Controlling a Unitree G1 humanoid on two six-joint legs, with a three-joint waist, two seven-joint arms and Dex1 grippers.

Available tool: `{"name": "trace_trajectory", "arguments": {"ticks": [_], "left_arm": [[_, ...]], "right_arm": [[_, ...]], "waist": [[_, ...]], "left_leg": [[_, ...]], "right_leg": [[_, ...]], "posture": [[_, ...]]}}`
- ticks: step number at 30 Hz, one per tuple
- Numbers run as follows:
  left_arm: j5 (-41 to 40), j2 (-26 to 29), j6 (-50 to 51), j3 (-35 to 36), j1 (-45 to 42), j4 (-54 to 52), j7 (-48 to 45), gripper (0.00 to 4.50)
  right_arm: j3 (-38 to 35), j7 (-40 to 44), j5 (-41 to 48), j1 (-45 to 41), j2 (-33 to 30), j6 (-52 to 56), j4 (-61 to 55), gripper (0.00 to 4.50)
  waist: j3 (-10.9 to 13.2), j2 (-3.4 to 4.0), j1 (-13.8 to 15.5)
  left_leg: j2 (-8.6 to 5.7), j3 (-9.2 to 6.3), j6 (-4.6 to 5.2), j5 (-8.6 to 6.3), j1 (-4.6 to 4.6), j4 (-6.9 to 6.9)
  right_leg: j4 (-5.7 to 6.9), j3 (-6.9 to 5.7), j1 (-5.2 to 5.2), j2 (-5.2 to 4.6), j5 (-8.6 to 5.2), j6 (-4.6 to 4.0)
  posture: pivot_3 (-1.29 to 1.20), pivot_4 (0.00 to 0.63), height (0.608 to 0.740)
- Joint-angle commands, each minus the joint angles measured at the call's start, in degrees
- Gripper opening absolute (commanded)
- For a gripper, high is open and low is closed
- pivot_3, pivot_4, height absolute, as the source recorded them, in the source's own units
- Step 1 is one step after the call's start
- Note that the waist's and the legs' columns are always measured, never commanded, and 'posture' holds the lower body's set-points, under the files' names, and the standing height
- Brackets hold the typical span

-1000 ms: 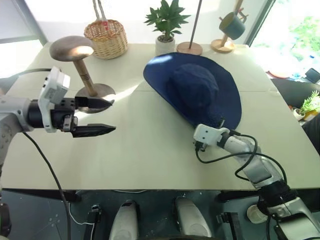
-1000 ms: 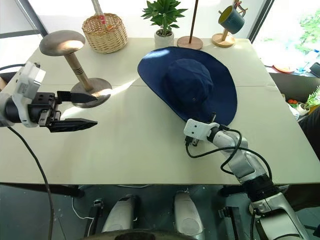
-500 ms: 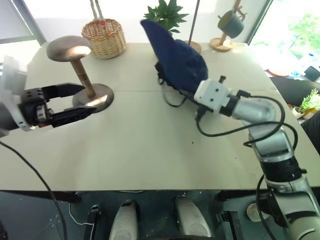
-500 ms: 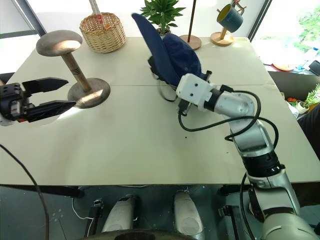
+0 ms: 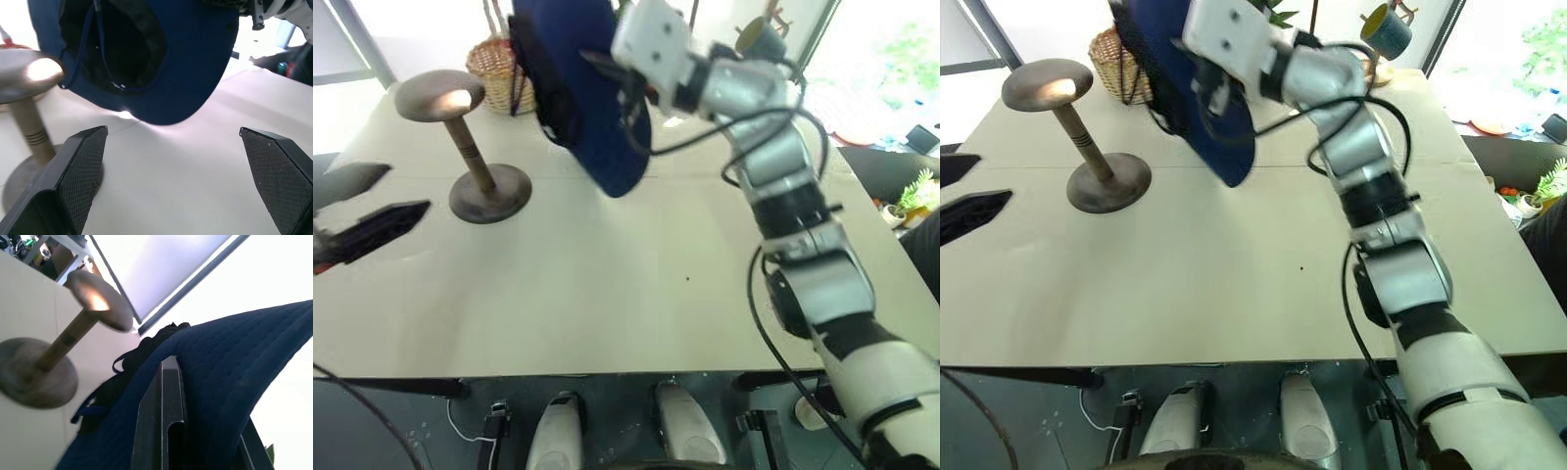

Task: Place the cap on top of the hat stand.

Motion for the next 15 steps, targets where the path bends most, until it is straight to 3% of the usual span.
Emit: {"name": "trace_trajectory", "arguments": {"ticks": [1,9,15], "left_arm": [[-0.69,-0.62,0.23,8.52,2.15,0.85,2.13,4.5],[-2.19,-1.56,-0.04,16.1,6.63,2.51,5.03,4.5],[-1.96,-1.66,-0.9,19.32,9.64,5.49,4.97,4.5]], "right_arm": [[0.37,-2.5,-1.79,-6.63,3.29,-8.97,8.72,0.02],[3.36,-10.93,-9.28,-19.1,10.58,-21.1,29.41,0.02],[12.45,-24.19,-23.11,-23.03,12.82,-30.76,34.8,0.02]], "waist": [[0.0,0.0,-0.44],[-0.01,-0.02,-2.04],[-0.01,-0.01,-2.28]], "left_leg": [[0.0,0.0,0.0,0.0,0.0,-0.03],[0.0,0.01,-0.05,0.03,0.0,-0.35],[0.0,0.01,-0.05,0.02,0.0,-0.48]], "right_leg": [[0.0,0.0,-0.02,0.0,0.0,0.0],[0.05,0.0,-0.25,0.0,0.0,-0.03],[0.04,0.0,-0.37,-0.01,-0.05,-0.11]], "posture": [[0.0,0.15,0.74],[0.0,0.15,0.74],[0.0,0.15,0.74]]}}
